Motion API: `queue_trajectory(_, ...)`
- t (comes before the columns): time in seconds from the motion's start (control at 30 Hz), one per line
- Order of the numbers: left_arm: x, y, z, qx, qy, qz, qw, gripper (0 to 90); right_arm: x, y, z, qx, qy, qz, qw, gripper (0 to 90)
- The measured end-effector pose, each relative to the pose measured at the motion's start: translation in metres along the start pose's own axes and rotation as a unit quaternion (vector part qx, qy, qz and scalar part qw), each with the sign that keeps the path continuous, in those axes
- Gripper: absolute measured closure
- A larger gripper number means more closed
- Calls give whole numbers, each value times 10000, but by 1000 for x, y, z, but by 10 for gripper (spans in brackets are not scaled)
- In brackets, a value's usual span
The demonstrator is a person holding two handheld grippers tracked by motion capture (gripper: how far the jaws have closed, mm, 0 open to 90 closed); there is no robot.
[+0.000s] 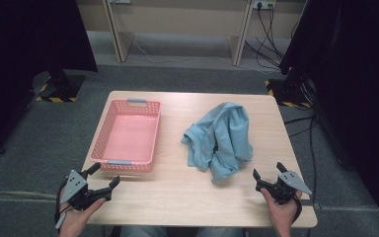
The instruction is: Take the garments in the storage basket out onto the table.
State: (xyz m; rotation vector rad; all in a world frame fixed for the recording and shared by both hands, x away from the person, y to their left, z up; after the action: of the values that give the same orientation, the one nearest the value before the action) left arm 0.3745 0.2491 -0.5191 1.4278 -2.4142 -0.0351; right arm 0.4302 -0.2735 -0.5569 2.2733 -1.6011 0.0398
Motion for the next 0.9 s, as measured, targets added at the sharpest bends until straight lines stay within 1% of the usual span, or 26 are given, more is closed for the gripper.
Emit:
queue_trajectory(0.27,-5,3,5,-34,21,-44,10000,116,0,0,0,-5,-1,2,10000,35)
queue_trajectory(0.47,-7,4,5,-21,36,-62,10000,116,0,0,0,-10,-5,4,10000,34)
queue_trajectory(0.9,-17,9,8,-22,96,-179,9998,115,0,0,0,-15,-5,10,10000,35)
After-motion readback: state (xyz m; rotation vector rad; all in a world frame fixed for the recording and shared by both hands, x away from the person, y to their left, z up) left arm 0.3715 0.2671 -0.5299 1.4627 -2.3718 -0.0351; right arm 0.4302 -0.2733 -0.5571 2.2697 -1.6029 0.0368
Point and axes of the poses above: each handheld gripper's, and its own axes: y roughly backward along the jaws, z roughly out of its underside, x roughly to its right, the point moved 10 cm from there along -y, roughly forward along the jaws, and after that the axes turned 14 degrees about y, right-handed, at the moved point
